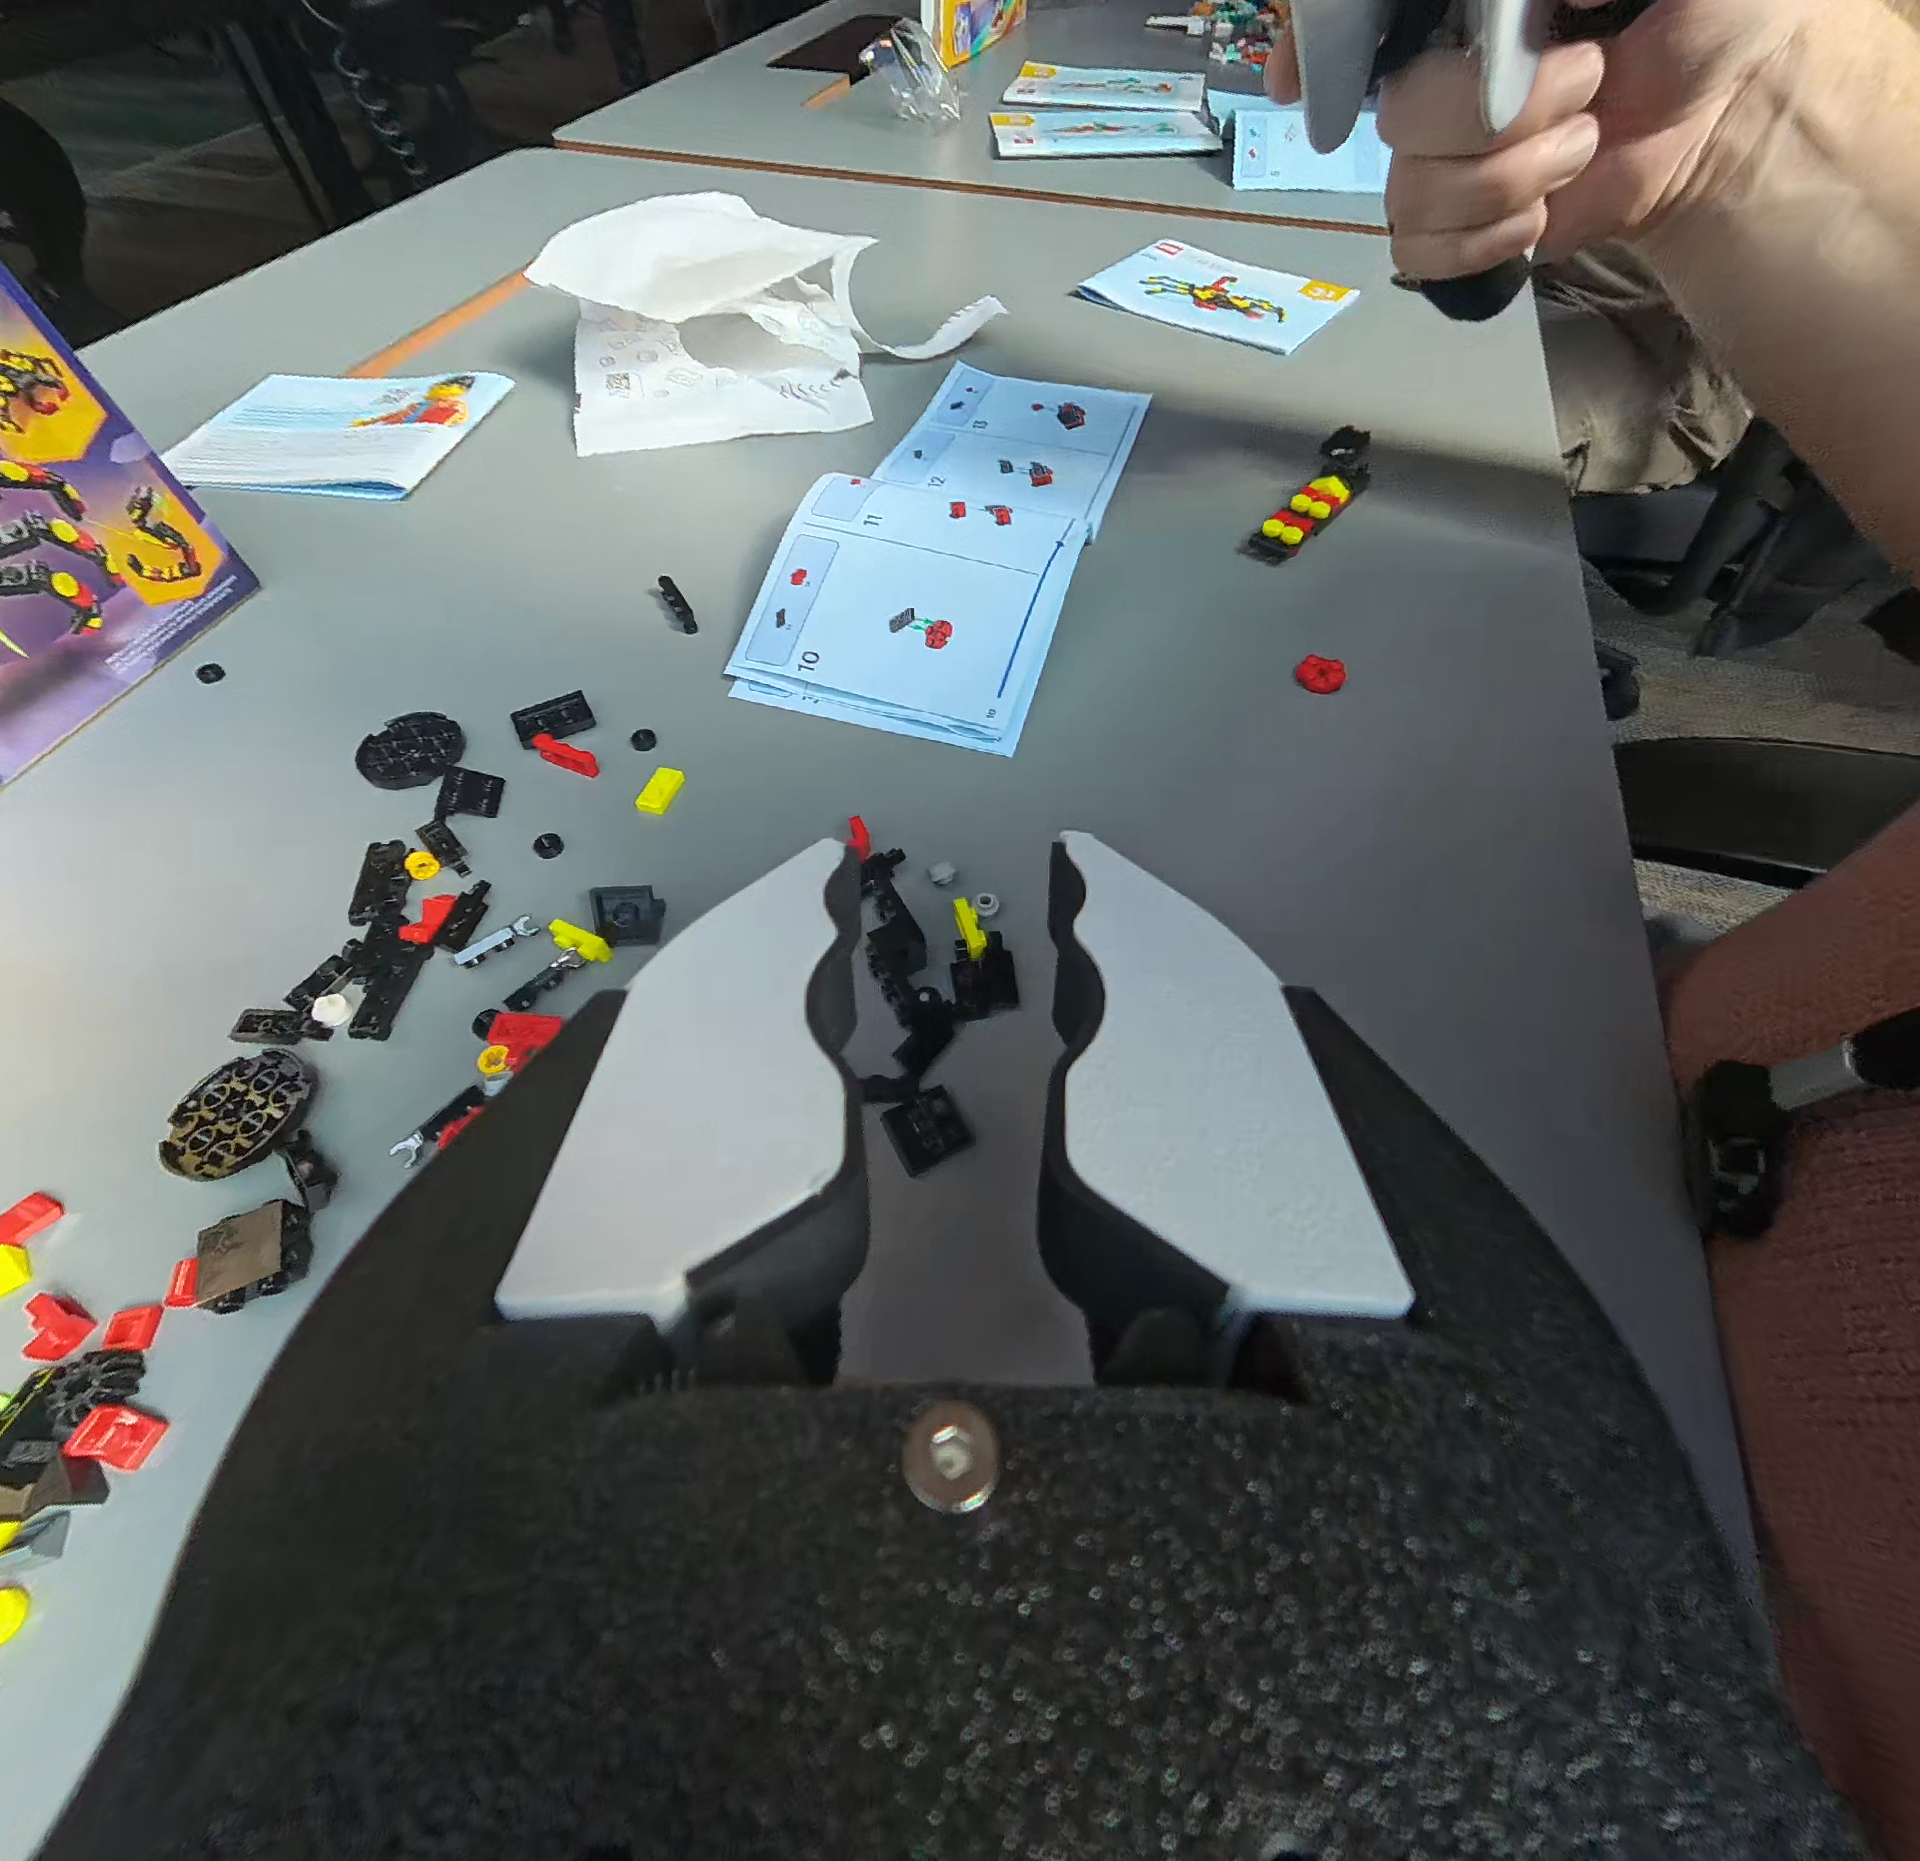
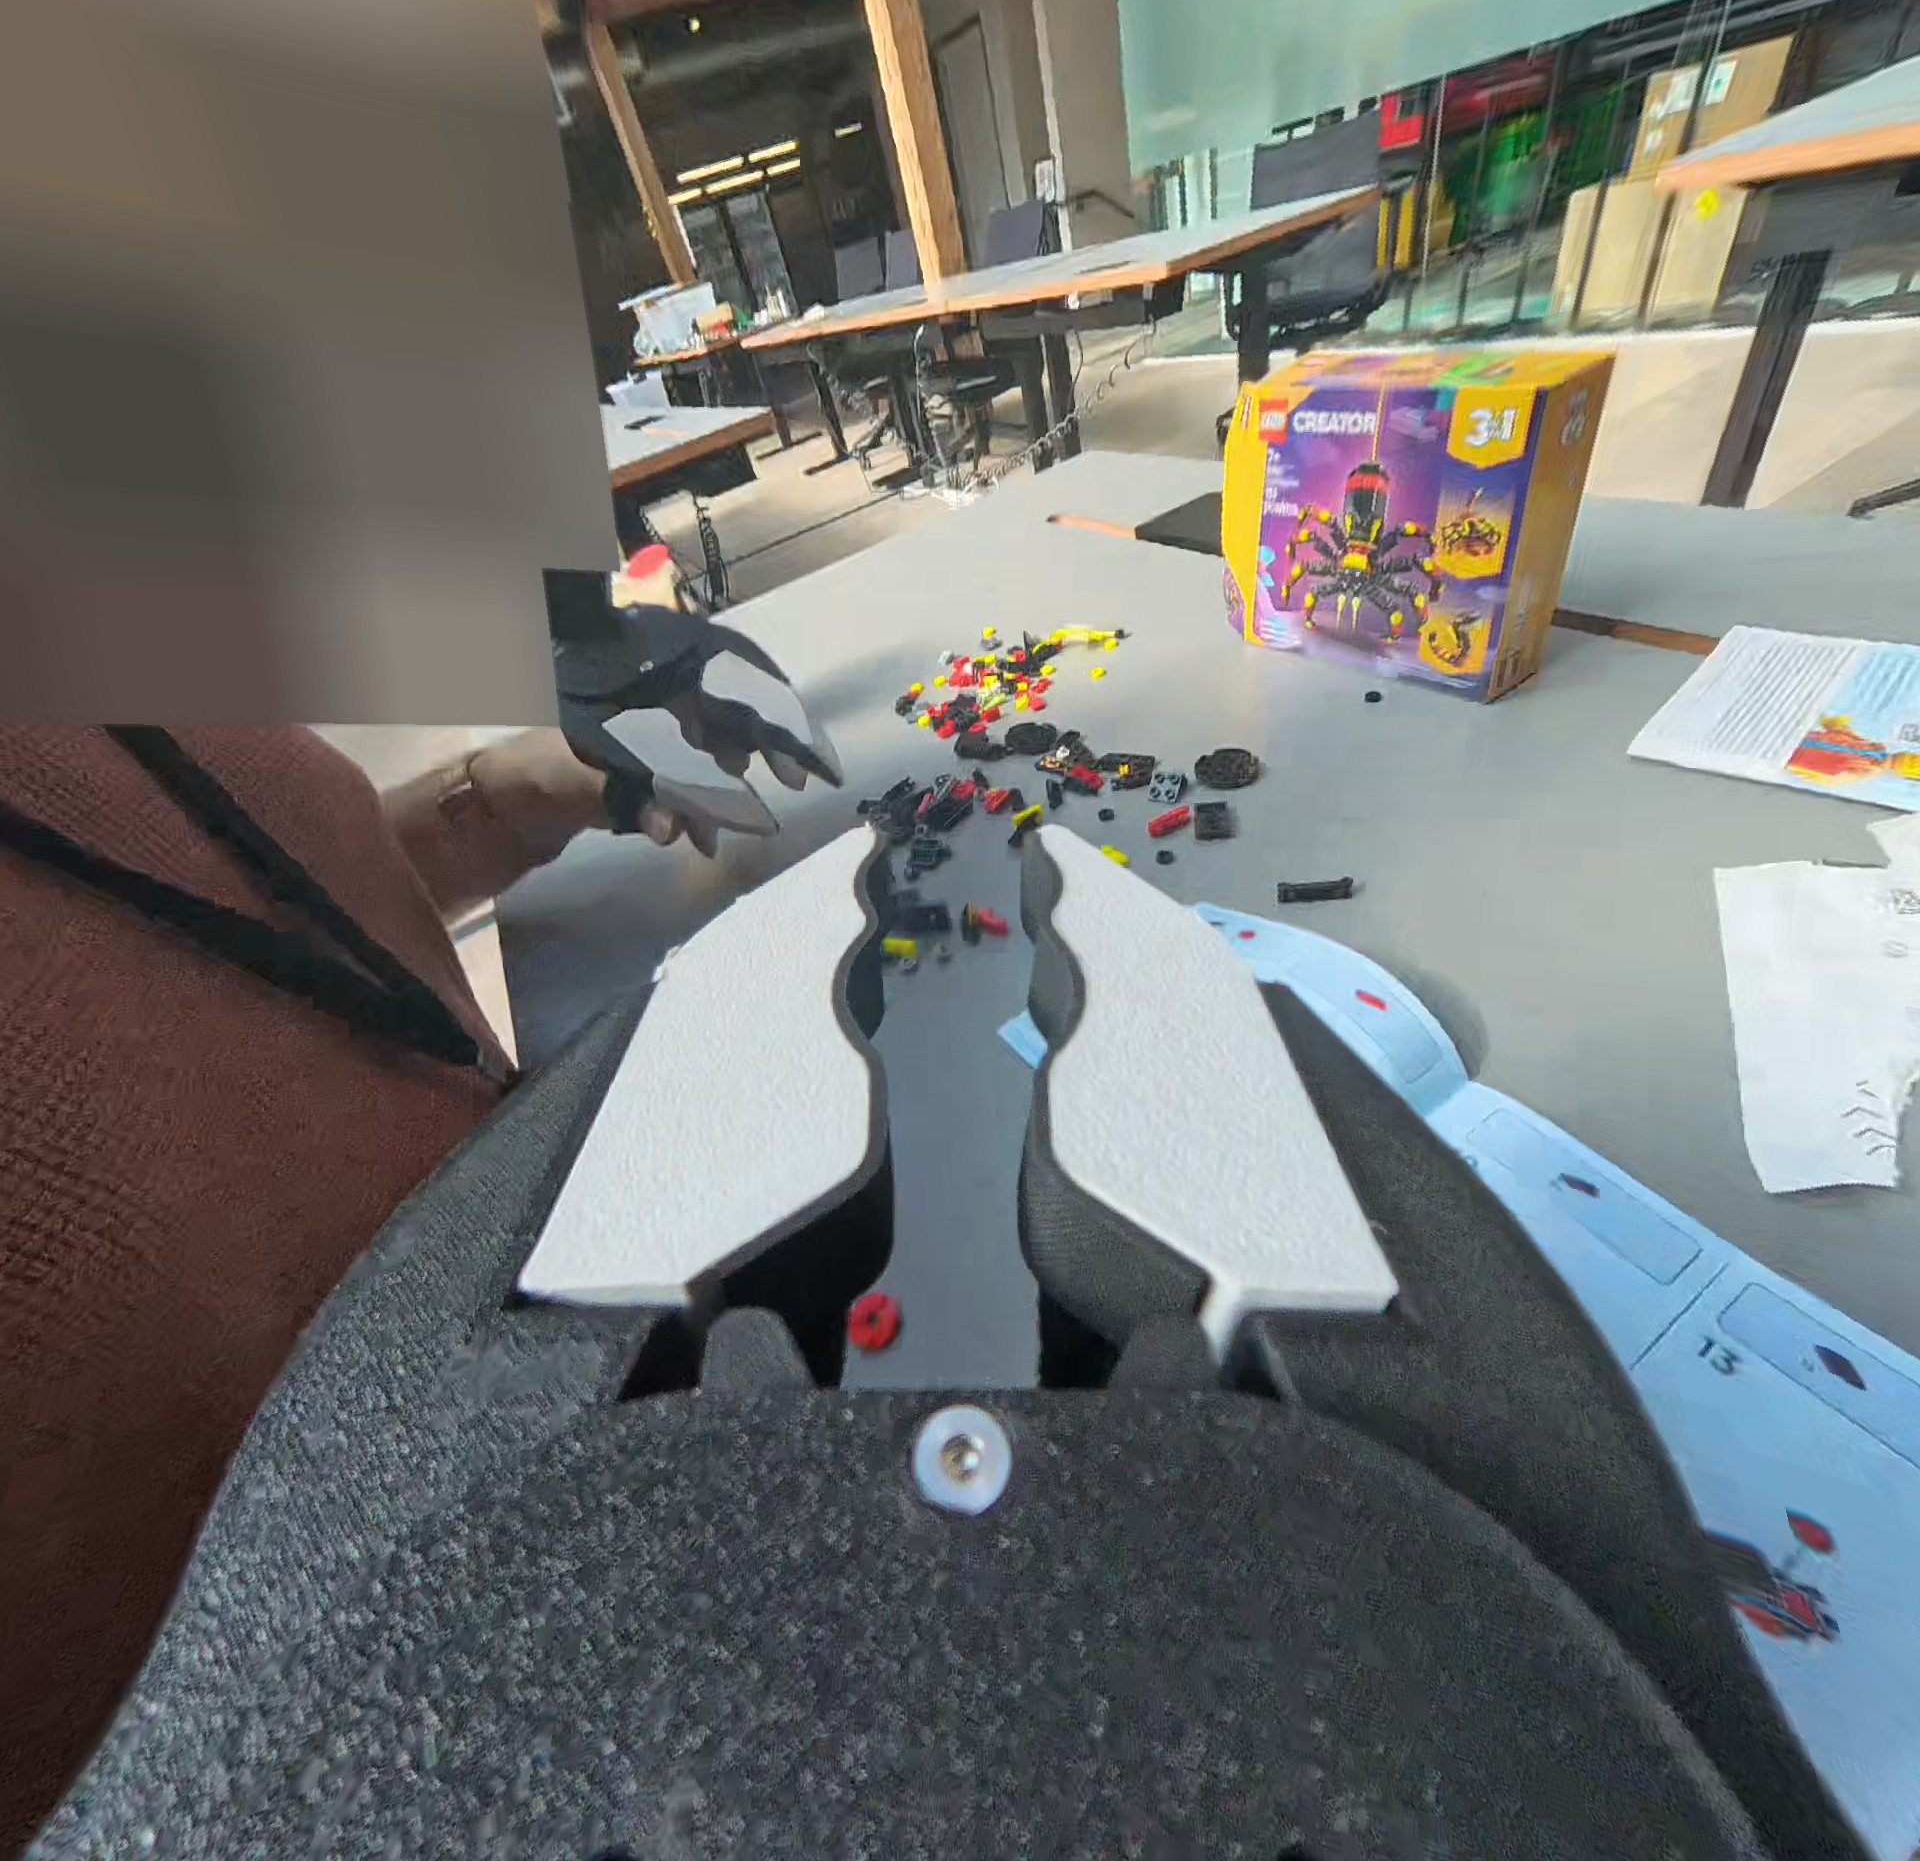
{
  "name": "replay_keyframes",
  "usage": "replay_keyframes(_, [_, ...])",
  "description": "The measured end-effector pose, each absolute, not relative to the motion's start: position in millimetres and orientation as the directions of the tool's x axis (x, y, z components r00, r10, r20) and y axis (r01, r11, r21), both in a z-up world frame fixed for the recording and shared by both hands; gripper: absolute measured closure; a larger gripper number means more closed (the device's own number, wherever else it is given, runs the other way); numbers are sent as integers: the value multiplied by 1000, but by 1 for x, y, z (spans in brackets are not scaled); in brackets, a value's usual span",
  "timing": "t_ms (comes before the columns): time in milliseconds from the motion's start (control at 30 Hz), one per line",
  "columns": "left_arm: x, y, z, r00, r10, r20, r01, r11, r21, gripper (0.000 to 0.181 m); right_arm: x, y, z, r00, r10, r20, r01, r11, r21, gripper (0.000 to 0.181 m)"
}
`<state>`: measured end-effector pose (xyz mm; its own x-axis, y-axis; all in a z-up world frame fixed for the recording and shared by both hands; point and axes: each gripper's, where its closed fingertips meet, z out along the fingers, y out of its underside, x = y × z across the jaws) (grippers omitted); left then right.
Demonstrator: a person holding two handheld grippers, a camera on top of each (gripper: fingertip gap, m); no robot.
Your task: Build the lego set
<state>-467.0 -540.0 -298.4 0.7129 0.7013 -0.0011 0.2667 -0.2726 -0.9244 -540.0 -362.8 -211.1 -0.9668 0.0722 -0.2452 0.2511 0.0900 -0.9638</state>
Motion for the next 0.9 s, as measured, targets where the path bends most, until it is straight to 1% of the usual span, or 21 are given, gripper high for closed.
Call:
replay_keyframes(33, [-469,-540,-294,693,721,-4,246,-241,-939,147,-555,-367,-197,-946,110,-304,301,-44,-953,162])
replay_keyframes(67, [-468,-536,-292,692,722,26,239,-195,-951,147,-562,-374,-191,-917,86,-391,378,-129,-917,165])
replay_keyframes(100, [-463,-528,-293,715,695,69,252,-165,-953,147,-555,-385,-194,-903,-3,-430,427,-113,-897,164])
replay_keyframes(133, [-459,-522,-296,736,670,97,272,-162,-948,147,-552,-396,-203,-900,-24,-436,436,-55,-898,164])
replay_keyframes(200, [-459,-520,-299,728,682,71,274,-195,-942,147,-567,-406,-216,-927,128,-353,352,-36,-935,164])
replay_keyframes(233, [-461,-522,-297,720,693,44,257,-206,-944,147,-568,-410,-216,-932,140,-335,332,-43,-942,164])
replay_keyframes(333, [-462,-521,-287,726,687,39,235,-194,-953,147,-556,-421,-215,-909,11,-417,417,-31,-908,162])
replay_keyframes(667, [-472,-520,-289,742,670,34,228,-205,-952,147,-557,-418,-233,-921,100,-378,384,51,-922,162])
replay_keyframes(800, [-475,-517,-284,746,666,-3,203,-231,-952,147,-551,-419,-235,-924,79,-375,380,63,-923,161])
replay_keyframes(900, [-472,-512,-284,749,663,-13,197,-241,-950,147,-547,-421,-242,-936,84,-342,350,117,-929,161])
